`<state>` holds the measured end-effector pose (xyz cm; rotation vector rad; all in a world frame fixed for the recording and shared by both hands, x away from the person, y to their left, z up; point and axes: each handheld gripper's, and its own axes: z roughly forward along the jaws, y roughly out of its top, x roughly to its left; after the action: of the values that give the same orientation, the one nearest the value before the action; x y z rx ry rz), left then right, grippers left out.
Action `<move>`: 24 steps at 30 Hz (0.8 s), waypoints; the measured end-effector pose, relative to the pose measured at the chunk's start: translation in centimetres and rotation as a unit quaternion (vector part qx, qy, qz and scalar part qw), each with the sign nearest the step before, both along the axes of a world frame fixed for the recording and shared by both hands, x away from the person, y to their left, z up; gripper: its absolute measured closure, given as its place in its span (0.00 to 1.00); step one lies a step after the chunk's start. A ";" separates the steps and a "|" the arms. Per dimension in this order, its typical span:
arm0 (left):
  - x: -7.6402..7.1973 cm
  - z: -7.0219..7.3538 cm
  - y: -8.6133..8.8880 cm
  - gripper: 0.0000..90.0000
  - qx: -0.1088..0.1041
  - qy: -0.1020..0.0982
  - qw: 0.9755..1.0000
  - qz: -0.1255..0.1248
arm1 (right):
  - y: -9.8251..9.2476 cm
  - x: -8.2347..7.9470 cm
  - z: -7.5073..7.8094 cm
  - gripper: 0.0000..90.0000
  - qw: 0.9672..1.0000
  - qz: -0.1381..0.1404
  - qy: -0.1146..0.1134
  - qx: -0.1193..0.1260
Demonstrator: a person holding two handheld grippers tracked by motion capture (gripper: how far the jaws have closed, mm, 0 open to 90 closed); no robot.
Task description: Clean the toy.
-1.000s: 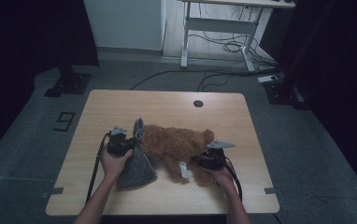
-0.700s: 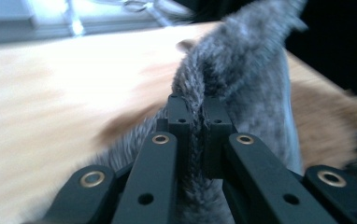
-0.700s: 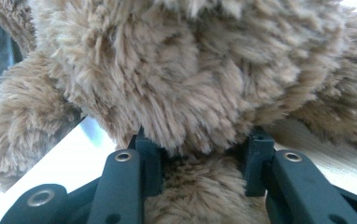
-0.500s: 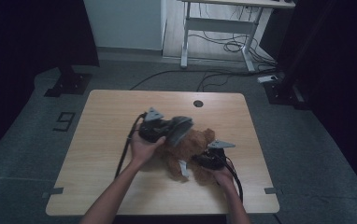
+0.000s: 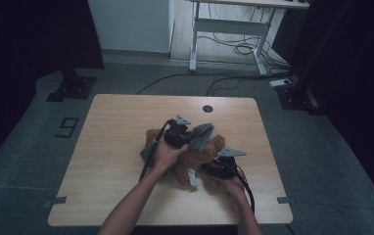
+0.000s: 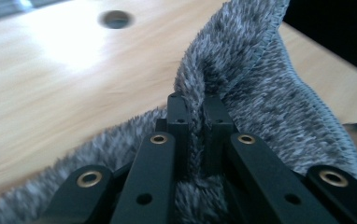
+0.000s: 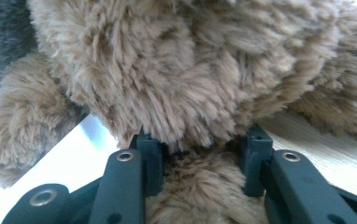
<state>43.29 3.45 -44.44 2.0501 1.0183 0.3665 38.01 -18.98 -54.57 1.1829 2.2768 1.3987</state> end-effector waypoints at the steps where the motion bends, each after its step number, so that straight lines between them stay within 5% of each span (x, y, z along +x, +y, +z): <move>1: 0.0 0.2 1.1 0.93 0.004 0.001 1.000 0.009 | 0.0 0.0 0.0 0.68 1.000 0.000 0.000 0.000; 10: -0.2 0.5 7.4 0.93 0.004 -0.002 0.998 0.061 | 0.1 -0.2 0.0 0.69 1.000 -0.002 -0.003 -0.002; 14: -0.1 0.1 8.0 0.93 0.006 0.014 0.998 0.058 | 0.1 -0.2 0.0 0.69 1.000 -0.001 -0.002 -0.002; 18: -0.8 -1.1 7.7 0.94 0.017 0.004 0.999 0.052 | 0.1 -0.3 -0.1 0.69 1.000 0.001 -0.001 -0.004; 24: -2.1 -2.1 9.1 0.95 -0.016 0.010 0.999 0.047 | 0.0 -0.6 0.0 0.59 1.000 0.004 0.004 -0.002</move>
<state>41.23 12.53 -46.53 1.9848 1.1281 0.3767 37.43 -18.98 -54.60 1.1819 2.2911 1.3952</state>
